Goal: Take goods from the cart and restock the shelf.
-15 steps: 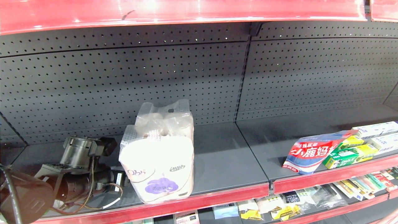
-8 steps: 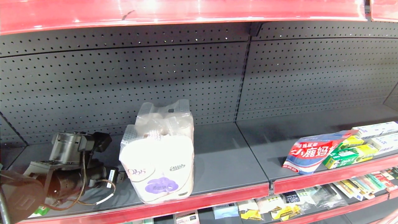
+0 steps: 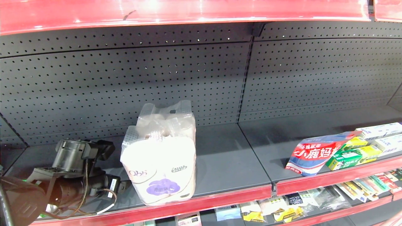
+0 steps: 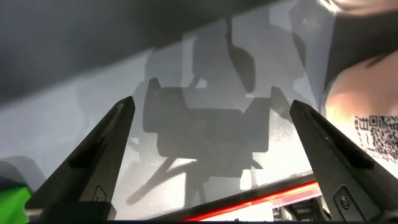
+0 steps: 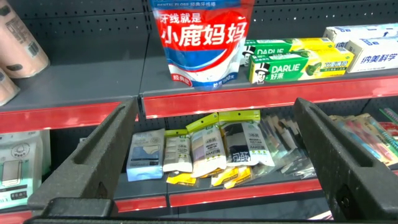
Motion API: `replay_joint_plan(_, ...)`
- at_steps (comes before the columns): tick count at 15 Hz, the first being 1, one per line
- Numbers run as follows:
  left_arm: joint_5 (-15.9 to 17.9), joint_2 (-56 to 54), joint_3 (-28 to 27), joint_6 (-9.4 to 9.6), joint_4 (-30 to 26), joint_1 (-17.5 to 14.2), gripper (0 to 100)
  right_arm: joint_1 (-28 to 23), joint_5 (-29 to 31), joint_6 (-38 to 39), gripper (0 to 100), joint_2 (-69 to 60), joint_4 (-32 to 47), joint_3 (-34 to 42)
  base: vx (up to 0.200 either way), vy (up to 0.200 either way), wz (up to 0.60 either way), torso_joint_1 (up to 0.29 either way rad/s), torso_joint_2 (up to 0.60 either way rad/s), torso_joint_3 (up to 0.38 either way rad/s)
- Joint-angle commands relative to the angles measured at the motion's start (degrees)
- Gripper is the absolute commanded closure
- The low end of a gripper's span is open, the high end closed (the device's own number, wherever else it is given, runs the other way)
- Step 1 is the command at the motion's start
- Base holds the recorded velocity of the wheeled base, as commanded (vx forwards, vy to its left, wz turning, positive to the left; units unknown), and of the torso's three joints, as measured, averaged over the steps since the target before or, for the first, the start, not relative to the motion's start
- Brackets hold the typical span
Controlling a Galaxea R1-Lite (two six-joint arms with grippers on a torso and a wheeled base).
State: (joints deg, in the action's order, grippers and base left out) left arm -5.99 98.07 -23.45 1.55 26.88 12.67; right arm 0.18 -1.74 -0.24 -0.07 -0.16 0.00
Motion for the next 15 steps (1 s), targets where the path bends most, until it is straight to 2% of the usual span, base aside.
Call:
replay_joint_plan(1, 0.27, 0.8, 0.08, -0.05, -0.25, 0.78, 0, -0.01, -0.01, -0.02, 0, 0.07, -0.02, 0.0, 0.0, 0.0, 0.0, 0.0, 0.0, 0.0)
replay_joint_plan(15, 0.45, 2.65, -0.89, -0.23, 0.01, 2.8, 0, -0.01, -0.01, -0.02, 0, 0.07, -0.02, 0.0, 0.0, 0.0, 0.0, 0.0, 0.0, 0.0)
